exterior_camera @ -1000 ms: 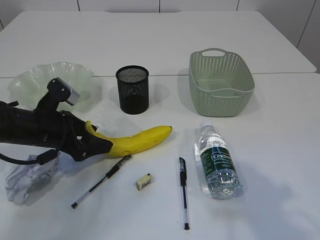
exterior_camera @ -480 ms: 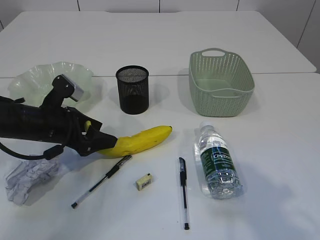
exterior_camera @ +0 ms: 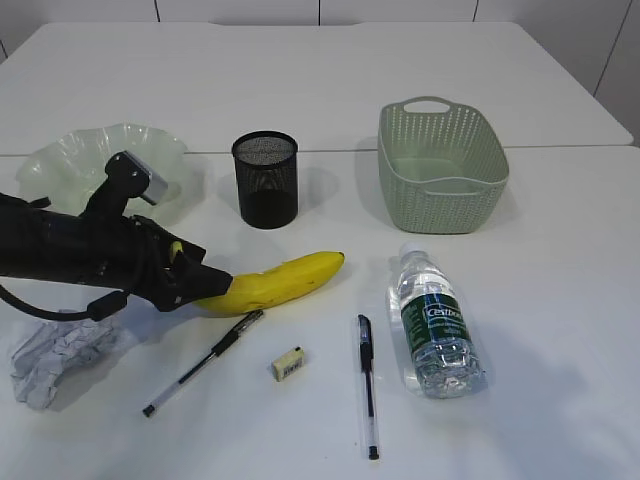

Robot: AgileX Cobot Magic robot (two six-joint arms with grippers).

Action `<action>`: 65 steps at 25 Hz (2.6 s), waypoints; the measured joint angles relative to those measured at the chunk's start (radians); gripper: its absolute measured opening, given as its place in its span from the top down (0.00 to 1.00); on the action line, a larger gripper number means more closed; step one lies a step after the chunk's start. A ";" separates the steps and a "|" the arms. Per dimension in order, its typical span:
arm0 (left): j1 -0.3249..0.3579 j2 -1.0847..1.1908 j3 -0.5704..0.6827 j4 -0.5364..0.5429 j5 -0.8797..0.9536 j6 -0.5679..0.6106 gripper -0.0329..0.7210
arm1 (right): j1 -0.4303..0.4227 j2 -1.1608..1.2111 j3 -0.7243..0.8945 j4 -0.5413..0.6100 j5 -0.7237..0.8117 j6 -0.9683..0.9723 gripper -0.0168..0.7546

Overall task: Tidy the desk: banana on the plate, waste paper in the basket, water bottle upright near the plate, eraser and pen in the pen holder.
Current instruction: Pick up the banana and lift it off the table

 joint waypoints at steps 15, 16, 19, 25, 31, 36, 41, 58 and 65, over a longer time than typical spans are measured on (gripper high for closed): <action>-0.001 0.000 0.000 0.055 -0.039 -0.047 0.38 | 0.000 0.000 0.000 0.000 -0.005 0.000 0.33; -0.001 0.000 0.000 0.057 -0.045 -0.050 0.37 | 0.000 0.000 0.000 0.000 -0.005 0.000 0.33; -0.001 0.000 0.000 0.064 -0.052 -0.057 0.36 | 0.000 0.000 0.000 0.000 -0.007 0.000 0.33; -0.001 0.000 0.000 0.072 -0.052 -0.057 0.40 | 0.000 0.000 0.000 0.000 -0.007 0.000 0.33; -0.001 0.000 0.000 0.074 -0.052 -0.071 0.56 | 0.000 0.000 0.000 0.000 -0.007 0.000 0.33; -0.001 0.001 0.000 0.079 -0.026 -0.073 0.59 | 0.000 0.000 0.000 0.000 -0.007 0.000 0.33; -0.001 0.001 0.000 0.081 0.020 -0.077 0.61 | 0.000 0.000 0.000 0.000 -0.007 0.000 0.33; -0.001 -0.144 0.000 0.086 -0.033 -0.085 0.64 | 0.000 0.000 0.000 0.001 -0.008 0.000 0.33; -0.001 -0.231 0.000 0.050 -0.083 -0.085 0.64 | 0.000 0.000 0.000 0.001 -0.008 0.000 0.33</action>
